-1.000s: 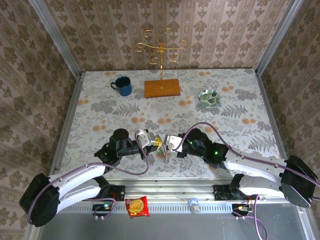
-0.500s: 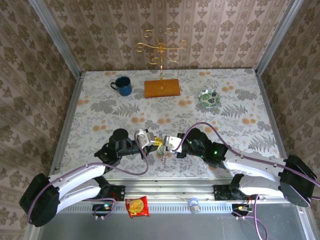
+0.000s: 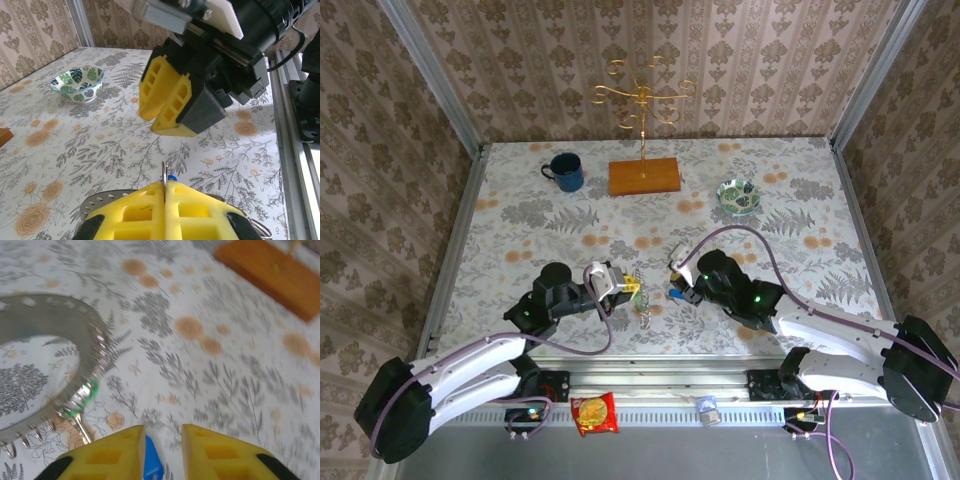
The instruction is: Put the keys on the keyring
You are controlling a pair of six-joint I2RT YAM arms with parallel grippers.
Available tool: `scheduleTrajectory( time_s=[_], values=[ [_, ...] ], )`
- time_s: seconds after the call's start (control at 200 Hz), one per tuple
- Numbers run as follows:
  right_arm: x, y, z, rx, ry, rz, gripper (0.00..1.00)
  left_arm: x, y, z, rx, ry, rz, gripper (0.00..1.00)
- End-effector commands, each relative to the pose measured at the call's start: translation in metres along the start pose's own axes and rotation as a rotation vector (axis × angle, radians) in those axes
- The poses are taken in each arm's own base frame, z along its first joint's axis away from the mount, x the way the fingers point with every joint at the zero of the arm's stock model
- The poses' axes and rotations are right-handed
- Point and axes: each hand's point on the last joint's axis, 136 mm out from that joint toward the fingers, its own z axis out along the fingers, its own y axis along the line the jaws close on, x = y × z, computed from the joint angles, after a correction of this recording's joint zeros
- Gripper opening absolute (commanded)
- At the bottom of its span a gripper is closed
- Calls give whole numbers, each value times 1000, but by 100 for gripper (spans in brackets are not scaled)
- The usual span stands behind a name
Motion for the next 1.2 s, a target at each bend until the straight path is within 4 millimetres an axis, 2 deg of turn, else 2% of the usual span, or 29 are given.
scheduleTrajectory(
  time_s=[0.0, 0.09, 0.235, 0.32, 0.575, 0.715, 0.995, 1.195],
  values=[
    [18, -22, -5, 142, 110, 350, 33, 0, 2, -2, -17, -9, -4, 0],
    [24, -20, 5, 174, 190, 495, 38, 1, 2, -2, -21, -7, -4, 0],
    [26, -19, 22, 260, 312, 690, 38, 1, 4, -3, -34, -5, -7, 0],
    [39, -18, 33, 333, 397, 769, 39, 2, 4, -5, -37, -4, -10, 0],
    [60, 9, 55, 314, 502, 1019, 37, 6, 3, -8, -45, 4, -10, 0],
    [65, 20, 66, 296, 540, 1056, 34, 5, 3, -7, -43, 3, -7, 0],
    [75, 23, 75, 329, 598, 1033, 33, 6, 2, -7, -38, 4, -5, 0],
    [78, 23, 78, 336, 613, 1027, 24, 6, 2, -7, -38, 6, -5, 0]
  ],
)
